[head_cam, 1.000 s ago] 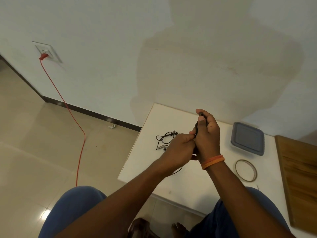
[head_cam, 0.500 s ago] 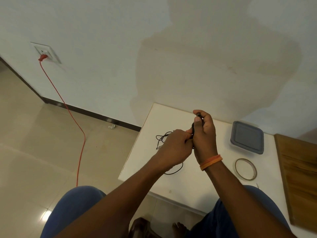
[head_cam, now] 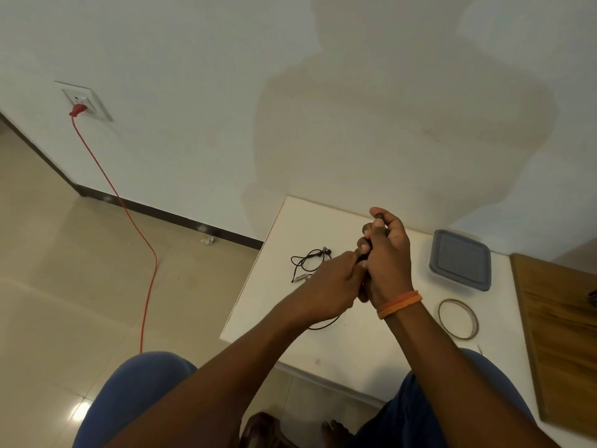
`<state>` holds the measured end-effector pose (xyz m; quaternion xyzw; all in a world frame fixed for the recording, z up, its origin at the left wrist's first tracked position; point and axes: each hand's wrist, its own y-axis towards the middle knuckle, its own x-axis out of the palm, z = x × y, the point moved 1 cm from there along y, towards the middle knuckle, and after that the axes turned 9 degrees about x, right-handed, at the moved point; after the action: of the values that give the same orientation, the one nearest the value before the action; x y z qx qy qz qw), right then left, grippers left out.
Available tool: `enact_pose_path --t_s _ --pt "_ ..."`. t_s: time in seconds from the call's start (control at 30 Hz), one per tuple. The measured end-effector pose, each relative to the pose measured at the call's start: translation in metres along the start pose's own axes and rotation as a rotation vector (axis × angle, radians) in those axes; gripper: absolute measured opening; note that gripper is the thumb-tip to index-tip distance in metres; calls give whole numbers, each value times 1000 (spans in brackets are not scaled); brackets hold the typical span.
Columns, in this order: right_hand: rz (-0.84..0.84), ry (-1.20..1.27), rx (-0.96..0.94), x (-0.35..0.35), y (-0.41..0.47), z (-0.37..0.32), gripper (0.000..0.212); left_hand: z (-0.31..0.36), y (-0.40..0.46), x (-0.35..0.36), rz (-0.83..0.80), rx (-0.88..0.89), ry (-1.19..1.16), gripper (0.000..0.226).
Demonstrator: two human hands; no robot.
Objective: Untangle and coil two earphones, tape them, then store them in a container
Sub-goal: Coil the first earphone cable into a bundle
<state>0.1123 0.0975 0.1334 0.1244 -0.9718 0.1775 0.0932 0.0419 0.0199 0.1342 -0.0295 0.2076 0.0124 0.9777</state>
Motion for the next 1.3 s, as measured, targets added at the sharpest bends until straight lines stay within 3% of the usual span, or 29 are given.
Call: enact_pose_path --t_s 0.1,0.23,0.47,0.6,0.7,0.8,0.9,1.03,1.1,1.17,1.2,1.3 --pt "-25 13 4 -2 2 -2 21 3 -1 -8 -128 -77 -322 20" --pt "-38 91 22 -5 7 -6 19 6 -1 -10 -154 -49 -314 20" --pt "-90 265 106 -7 10 -6 21 4 3 -2 72 -191 -363 21" --pt "-160 353 112 -9 12 -10 24 3 4 -4 148 -311 -692 21" --pt "-200 377 109 -12 13 -10 24 -1 2 -8 94 -342 -860 23" --pt "-201 377 104 -14 13 -11 23 -3 0 -12 10 -342 -850 26" --pt "-184 297 50 -15 12 -12 25 -1 3 -14 6 -326 -512 30" --pt "-179 178 -39 -14 10 -14 27 -2 4 -14 248 -214 -202 45" --pt "-181 121 -58 -11 8 -14 26 0 4 -15 299 -128 -247 68" --pt "-183 57 -85 -7 5 -11 25 4 6 -12 235 -140 -390 88" --pt "-193 23 -100 -5 2 -9 25 5 7 -8 171 -167 -455 87" --pt "-298 46 -78 -1 -3 -5 28 8 4 2 -11 -207 -696 59"
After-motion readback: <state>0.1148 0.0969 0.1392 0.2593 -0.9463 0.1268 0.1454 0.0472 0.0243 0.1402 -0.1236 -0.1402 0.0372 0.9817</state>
